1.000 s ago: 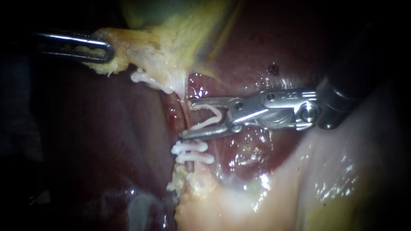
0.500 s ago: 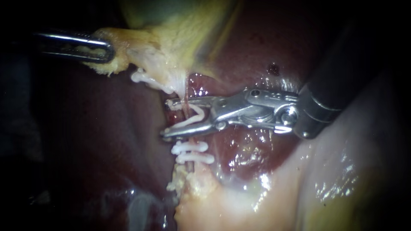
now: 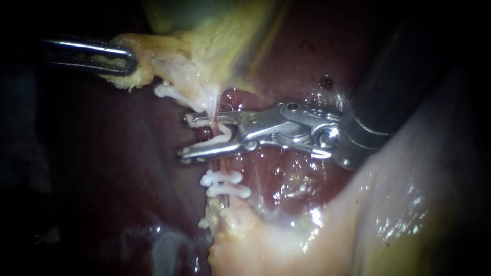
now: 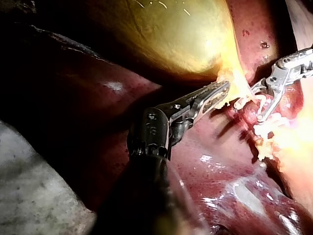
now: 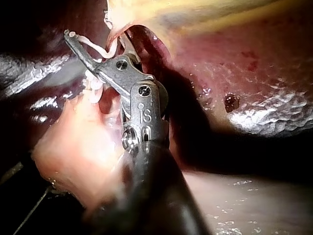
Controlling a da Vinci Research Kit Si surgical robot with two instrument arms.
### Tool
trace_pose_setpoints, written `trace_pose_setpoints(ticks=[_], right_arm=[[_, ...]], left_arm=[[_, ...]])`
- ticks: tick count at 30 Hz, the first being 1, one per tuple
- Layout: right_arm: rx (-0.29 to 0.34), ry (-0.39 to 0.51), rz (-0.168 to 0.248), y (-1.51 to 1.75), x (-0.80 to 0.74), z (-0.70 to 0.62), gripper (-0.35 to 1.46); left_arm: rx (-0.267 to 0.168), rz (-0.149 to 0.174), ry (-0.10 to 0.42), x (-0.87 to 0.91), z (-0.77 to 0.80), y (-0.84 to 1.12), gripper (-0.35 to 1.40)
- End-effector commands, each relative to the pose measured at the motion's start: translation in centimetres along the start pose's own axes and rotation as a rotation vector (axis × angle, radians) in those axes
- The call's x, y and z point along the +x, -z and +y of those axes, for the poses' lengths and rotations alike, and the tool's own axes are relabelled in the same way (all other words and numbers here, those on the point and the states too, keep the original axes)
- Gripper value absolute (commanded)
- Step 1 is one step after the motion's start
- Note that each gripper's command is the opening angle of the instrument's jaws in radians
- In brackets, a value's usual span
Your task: Clipping third clip right tube
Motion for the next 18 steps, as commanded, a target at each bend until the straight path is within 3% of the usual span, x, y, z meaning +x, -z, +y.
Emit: trace_pose_setpoints(ticks=[1,18], right_arm=[[0.003,-0.001,0.005,0.00,0.01,-0.01,0.50],[0.048,-0.031,0.036,0.01,0.25,-0.23,0.50]], left_arm=[[0.000,0.000,0.000,0.00,0.00,0.00,-0.35],[-0.001,0.000,-0.001,0.00,-0.01,0.00,-0.35]])
